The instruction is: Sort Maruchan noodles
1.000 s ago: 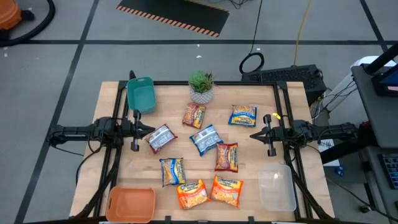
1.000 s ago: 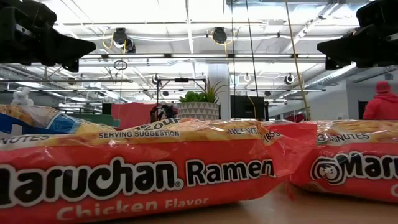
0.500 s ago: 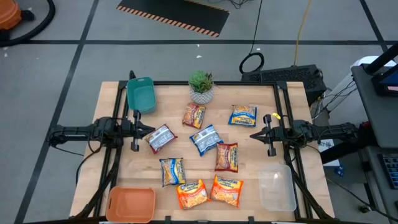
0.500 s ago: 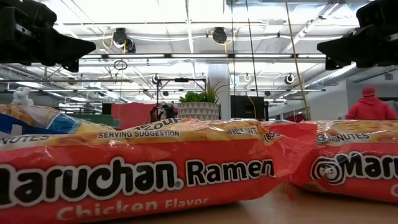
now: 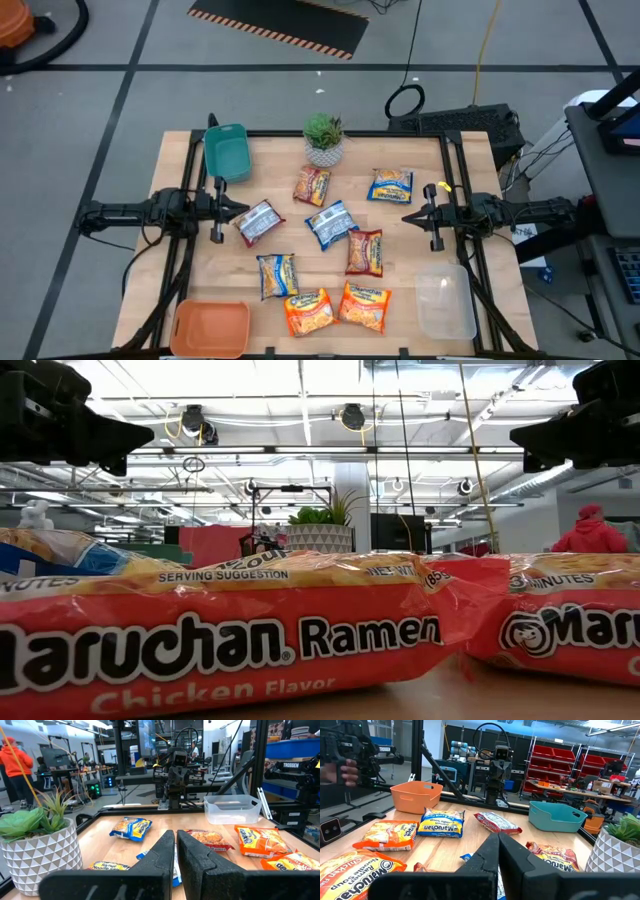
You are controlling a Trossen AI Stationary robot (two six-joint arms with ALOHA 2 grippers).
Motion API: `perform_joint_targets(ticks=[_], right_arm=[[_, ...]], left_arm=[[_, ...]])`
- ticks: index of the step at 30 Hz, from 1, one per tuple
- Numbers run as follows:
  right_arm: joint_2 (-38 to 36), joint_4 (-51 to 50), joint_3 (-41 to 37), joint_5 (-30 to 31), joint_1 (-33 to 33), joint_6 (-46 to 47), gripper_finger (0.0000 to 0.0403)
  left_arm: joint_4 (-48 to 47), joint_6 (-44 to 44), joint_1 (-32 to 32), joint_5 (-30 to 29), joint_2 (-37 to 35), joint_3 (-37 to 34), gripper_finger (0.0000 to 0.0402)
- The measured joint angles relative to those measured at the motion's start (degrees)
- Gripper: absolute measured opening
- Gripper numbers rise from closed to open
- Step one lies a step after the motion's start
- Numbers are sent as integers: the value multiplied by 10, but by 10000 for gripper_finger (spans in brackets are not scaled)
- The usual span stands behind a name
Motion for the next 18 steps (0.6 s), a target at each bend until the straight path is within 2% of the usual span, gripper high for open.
perform_joint_targets(ticks=[6,11,15,18], right_arm=[[0,1,0,0,0,80,0],[0,44,0,32,0,261,0],[2,47,0,83,0,274,0],[20,49,0,94,0,300,0]], left_arm=[[0,0,0,0,0,0,26],[4,0,0,0,0,0,26],[6,0,0,0,0,0,26],[5,1,0,0,0,0,26]])
